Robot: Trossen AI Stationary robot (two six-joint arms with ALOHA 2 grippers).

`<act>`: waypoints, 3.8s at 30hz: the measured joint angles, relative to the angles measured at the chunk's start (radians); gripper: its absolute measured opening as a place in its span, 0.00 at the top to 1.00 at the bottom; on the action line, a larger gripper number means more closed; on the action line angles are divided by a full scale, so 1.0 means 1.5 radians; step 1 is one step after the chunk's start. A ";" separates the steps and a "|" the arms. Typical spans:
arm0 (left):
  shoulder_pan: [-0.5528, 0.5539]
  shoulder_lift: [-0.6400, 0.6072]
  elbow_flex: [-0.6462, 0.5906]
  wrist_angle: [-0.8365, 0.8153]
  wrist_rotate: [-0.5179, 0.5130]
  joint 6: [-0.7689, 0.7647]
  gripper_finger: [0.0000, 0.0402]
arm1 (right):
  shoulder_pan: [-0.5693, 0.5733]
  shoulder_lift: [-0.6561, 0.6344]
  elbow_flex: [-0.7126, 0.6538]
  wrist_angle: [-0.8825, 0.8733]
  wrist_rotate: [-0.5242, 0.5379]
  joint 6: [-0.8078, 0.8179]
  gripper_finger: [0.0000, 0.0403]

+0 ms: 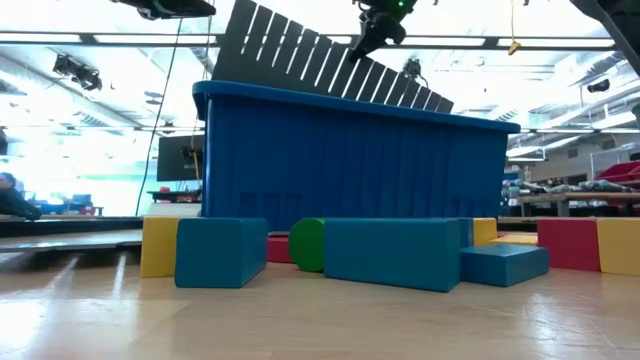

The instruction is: Sort Items/Unsort Items

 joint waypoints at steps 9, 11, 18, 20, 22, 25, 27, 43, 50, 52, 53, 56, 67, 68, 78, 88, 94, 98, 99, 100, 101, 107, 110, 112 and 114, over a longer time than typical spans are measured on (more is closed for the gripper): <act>0.000 -0.002 0.000 0.000 0.000 0.000 0.62 | 0.008 -0.001 0.000 -0.041 -0.001 -0.008 1.00; 0.000 0.000 0.000 -0.004 0.000 0.000 0.62 | 0.006 -0.001 0.000 -0.044 -0.003 -0.008 1.00; 0.000 0.000 0.000 -0.012 0.000 -0.003 0.62 | 0.003 -0.001 0.000 -0.058 -0.008 -0.015 1.00; 0.000 0.000 0.000 -0.015 0.000 -0.003 0.62 | 0.002 0.004 0.000 -0.058 -0.010 -0.015 1.00; 0.000 0.000 0.000 -0.018 0.000 -0.003 0.62 | -0.002 0.010 -0.001 -0.060 -0.011 -0.015 1.00; 0.000 0.000 0.000 -0.025 0.000 -0.008 0.62 | -0.005 0.021 -0.001 -0.056 -0.009 -0.018 1.00; 0.000 0.000 0.000 -0.026 0.000 -0.018 0.62 | -0.007 0.023 -0.001 -0.057 -0.006 -0.020 1.00; 0.000 0.019 0.000 -0.052 0.001 -0.020 0.62 | -0.010 0.026 -0.001 -0.057 -0.003 -0.026 1.00; 0.001 0.050 -0.001 -0.042 -0.009 -0.020 0.62 | -0.010 0.026 -0.001 -0.056 -0.003 -0.026 1.00; 0.003 0.055 -0.001 -0.036 -0.044 -0.020 0.62 | -0.010 0.026 -0.001 -0.056 -0.003 -0.026 1.00; 0.003 0.057 -0.001 -0.032 -0.057 -0.020 0.62 | -0.010 0.026 -0.001 -0.056 -0.003 -0.026 1.00; 0.003 0.064 -0.001 -0.013 -0.063 -0.019 0.62 | -0.010 0.026 -0.001 -0.056 -0.008 -0.026 1.00; 0.033 0.134 0.040 0.003 -0.063 -0.017 0.62 | -0.010 0.026 -0.001 -0.056 -0.012 -0.026 1.00; 0.040 0.145 0.046 0.002 -0.063 -0.016 0.62 | -0.010 0.026 -0.001 -0.056 -0.012 -0.026 1.00; 0.063 0.222 0.089 -0.022 -0.020 0.016 0.71 | -0.010 0.026 -0.001 -0.056 -0.015 -0.026 1.00; 0.073 0.252 0.089 0.091 -0.038 0.016 0.98 | -0.009 0.020 0.000 -0.003 0.008 -0.034 1.00; 0.089 0.248 0.089 0.109 -0.020 -0.012 0.99 | -0.005 0.010 0.014 0.019 0.018 -0.063 1.00; 0.093 0.250 0.079 0.118 -0.020 -0.016 0.99 | -0.008 0.004 0.014 0.028 0.021 -0.082 1.00; 0.095 0.251 0.074 0.125 -0.020 -0.017 0.99 | -0.009 0.004 0.014 0.031 0.024 -0.083 1.00; 0.098 0.251 0.068 0.131 -0.021 -0.020 0.99 | -0.010 0.004 0.014 0.032 0.025 -0.083 1.00; 0.099 0.250 0.064 0.135 -0.022 -0.023 0.99 | -0.012 0.004 0.014 0.032 0.025 -0.083 1.00; 0.106 0.250 0.049 0.160 -0.021 -0.034 0.99 | -0.014 0.004 0.014 0.060 0.033 -0.059 0.99; 0.107 0.249 0.048 0.174 -0.025 -0.034 0.99 | -0.013 0.002 0.015 0.092 0.062 -0.031 0.94; 0.107 0.245 0.046 0.172 -0.032 -0.034 0.99 | -0.013 -0.004 0.015 0.094 0.097 -0.021 0.89; 0.109 0.238 0.043 0.163 -0.046 -0.035 0.99 | -0.022 -0.021 0.016 0.098 0.133 -0.011 0.85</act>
